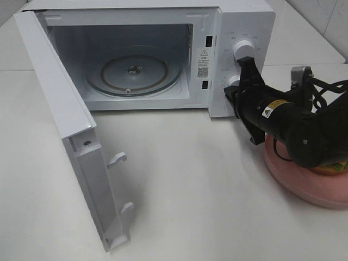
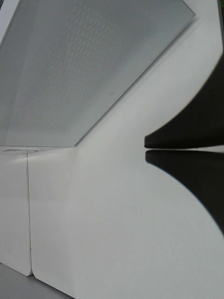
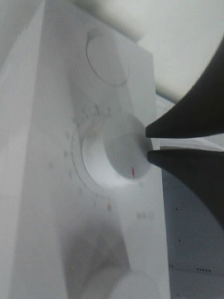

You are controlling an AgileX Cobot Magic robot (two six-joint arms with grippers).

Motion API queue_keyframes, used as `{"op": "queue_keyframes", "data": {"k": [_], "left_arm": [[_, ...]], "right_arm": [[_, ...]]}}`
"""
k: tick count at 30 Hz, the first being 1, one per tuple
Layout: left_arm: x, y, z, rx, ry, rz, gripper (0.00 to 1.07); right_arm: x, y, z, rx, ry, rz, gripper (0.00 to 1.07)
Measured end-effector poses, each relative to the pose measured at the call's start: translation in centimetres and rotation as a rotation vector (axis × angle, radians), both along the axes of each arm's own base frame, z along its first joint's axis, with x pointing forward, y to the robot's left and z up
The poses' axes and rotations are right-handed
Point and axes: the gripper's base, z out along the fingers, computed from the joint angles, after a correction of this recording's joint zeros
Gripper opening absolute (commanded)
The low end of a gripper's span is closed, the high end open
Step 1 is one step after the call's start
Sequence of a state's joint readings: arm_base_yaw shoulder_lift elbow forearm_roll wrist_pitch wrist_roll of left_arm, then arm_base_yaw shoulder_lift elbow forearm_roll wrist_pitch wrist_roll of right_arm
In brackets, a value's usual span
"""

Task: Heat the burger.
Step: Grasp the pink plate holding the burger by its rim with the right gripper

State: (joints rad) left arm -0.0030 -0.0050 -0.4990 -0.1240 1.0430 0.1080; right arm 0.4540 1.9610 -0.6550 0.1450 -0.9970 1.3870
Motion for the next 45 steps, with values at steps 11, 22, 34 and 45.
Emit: {"op": "queue_keyframes", "data": {"k": [11, 22, 34, 45], "left_arm": [[0.0, 0.0, 0.0, 0.0, 0.0, 0.0, 0.0], [0.0, 0.0, 0.0, 0.0, 0.0, 0.0, 0.0], [0.0, 0.0, 0.0, 0.0, 0.0, 0.0, 0.0], [0.0, 0.0, 0.0, 0.0, 0.0, 0.0, 0.0]], "right_arm": [[-0.8, 1.6, 0.6, -0.046, -0.098, 0.229, 0.1], [-2.0, 3.4, 1.3, -0.211, -0.307, 0.528, 0.14], [-2.4, 3.8, 1.3, -0.614, -0.58, 0.69, 0.17], [-2.5, 3.4, 0.0, -1.075, -0.693, 0.849, 0.18]]}}
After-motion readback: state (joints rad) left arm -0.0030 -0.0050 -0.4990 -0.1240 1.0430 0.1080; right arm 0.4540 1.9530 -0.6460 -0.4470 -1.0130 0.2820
